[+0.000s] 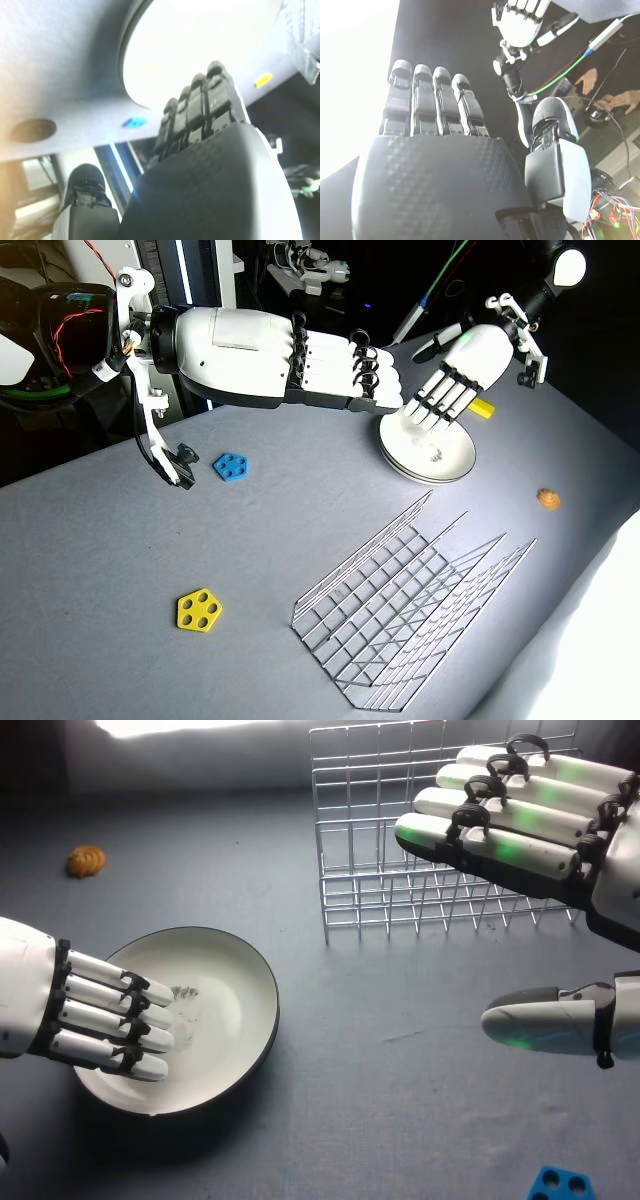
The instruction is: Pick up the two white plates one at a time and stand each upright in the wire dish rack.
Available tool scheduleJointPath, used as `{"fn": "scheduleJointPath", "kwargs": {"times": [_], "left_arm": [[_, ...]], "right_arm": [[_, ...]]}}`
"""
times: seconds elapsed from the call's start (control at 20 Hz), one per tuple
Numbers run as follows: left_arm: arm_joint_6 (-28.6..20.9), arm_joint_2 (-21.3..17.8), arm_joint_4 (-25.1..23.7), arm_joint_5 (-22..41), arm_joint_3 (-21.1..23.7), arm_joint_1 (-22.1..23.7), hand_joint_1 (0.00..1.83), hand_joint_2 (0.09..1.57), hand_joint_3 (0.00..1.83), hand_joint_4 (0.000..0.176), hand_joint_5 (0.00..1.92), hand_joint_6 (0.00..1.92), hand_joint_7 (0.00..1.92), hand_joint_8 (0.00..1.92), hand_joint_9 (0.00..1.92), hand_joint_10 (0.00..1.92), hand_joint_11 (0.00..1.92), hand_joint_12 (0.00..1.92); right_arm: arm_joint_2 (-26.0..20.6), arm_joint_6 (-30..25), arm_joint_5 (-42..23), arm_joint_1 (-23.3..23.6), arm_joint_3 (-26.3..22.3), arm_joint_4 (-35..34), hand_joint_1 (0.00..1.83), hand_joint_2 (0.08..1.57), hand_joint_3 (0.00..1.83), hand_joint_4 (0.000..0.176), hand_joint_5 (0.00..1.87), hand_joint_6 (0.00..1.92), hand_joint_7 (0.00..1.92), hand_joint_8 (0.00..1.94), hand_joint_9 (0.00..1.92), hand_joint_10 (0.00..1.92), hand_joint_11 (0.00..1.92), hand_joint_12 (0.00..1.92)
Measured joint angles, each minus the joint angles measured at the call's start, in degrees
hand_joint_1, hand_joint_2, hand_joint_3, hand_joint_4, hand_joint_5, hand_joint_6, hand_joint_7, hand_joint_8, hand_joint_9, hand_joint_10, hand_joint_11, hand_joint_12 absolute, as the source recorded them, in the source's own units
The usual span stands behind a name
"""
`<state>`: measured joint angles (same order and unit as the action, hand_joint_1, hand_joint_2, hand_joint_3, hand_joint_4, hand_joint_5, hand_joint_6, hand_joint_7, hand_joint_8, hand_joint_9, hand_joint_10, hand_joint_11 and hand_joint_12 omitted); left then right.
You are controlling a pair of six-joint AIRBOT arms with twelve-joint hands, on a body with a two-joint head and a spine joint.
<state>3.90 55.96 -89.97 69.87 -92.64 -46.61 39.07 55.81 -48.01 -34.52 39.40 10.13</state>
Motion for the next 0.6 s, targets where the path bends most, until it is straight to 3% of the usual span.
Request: {"fn": "scheduleJointPath", "kwargs": {"times": [0.6], "left_arm": [[0.2, 2.2, 1.3, 0.1, -5.1, -2.5, 0.0, 1.09, 0.0, 0.0, 0.0, 0.0, 0.0, 0.0, 0.0, 0.0, 0.01, 0.01]], "right_arm": [[0.0, 0.0, -2.7, 0.1, 0.0, 0.0, 0.0, 1.18, 0.0, 0.0, 0.0, 0.0, 0.0, 0.0, 0.0, 0.0, 0.0, 0.0]]}}
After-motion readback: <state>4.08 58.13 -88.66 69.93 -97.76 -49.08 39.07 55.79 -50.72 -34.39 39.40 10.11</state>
